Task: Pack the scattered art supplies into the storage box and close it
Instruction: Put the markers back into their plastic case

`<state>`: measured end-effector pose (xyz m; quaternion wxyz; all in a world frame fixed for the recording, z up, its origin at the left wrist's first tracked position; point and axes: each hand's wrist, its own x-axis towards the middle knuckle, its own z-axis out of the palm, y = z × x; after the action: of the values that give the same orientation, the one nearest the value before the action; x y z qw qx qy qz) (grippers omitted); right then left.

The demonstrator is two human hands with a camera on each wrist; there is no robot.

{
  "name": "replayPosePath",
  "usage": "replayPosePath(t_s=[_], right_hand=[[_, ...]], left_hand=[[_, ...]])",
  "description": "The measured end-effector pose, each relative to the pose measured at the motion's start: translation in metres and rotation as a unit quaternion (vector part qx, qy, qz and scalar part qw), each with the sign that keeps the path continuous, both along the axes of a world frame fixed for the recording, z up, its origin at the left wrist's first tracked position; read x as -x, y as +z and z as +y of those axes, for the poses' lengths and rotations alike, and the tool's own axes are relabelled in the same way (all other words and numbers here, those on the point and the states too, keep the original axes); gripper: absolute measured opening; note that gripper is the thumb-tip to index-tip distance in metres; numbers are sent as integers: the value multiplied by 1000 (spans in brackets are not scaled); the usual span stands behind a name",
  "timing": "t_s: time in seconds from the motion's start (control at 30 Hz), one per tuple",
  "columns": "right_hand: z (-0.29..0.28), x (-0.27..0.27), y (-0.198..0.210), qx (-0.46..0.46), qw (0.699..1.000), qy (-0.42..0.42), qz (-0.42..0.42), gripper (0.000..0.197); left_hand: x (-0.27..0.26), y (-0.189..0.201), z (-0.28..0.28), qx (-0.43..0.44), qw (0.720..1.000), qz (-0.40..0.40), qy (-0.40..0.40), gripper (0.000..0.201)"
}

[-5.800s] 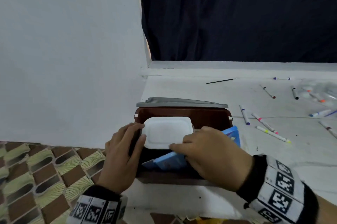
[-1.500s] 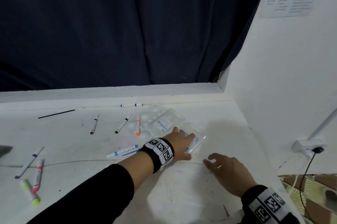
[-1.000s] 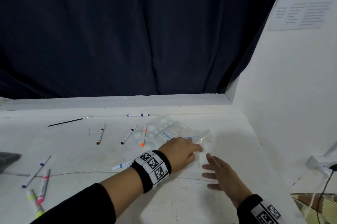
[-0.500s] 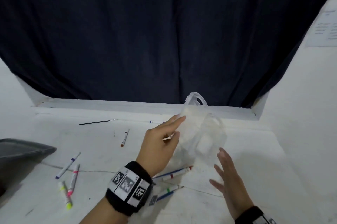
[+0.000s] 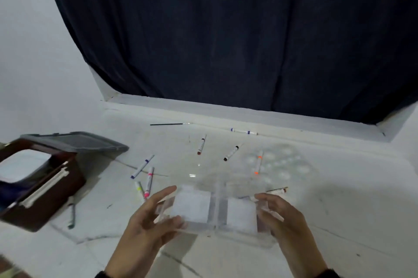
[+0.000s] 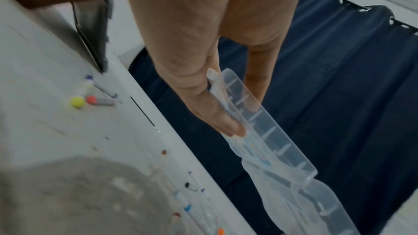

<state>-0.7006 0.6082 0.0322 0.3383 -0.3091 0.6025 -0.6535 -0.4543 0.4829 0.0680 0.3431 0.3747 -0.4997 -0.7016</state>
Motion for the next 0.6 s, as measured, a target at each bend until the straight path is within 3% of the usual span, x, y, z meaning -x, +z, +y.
replayPosePath(t_s=[0.07, 0.13, 0.2, 0.3, 0.37, 0.47, 0.6], right_hand=[[-6, -18, -1, -10, 999, 26, 19, 17], [-13, -36, -4, -39, 997, 46, 50, 22], [-19, -53, -5, -67, 993, 64, 70, 29], [-29, -84, -5, -108, 986, 80, 95, 32], [-36, -108, -7, -127, 983, 82, 107, 34], [-48, -141, -8, -152, 980, 76, 99, 32], [-65, -178, -18, -172, 973, 88, 127, 33]], left_hand=[[-24, -9, -9, -18, 999, -37, 8, 91], [-45, -16, -17, -45, 998, -52, 7, 82], [-66, -21, -24, -59, 996, -65, 3, 69], [-98, -24, -39, -44, 994, -96, -18, 32], [-124, -26, -56, -22, 988, -143, -60, 21], [-163, -27, -85, 22, 975, -187, -119, 17], [-204, -34, -114, 83, 956, -226, -165, 28]])
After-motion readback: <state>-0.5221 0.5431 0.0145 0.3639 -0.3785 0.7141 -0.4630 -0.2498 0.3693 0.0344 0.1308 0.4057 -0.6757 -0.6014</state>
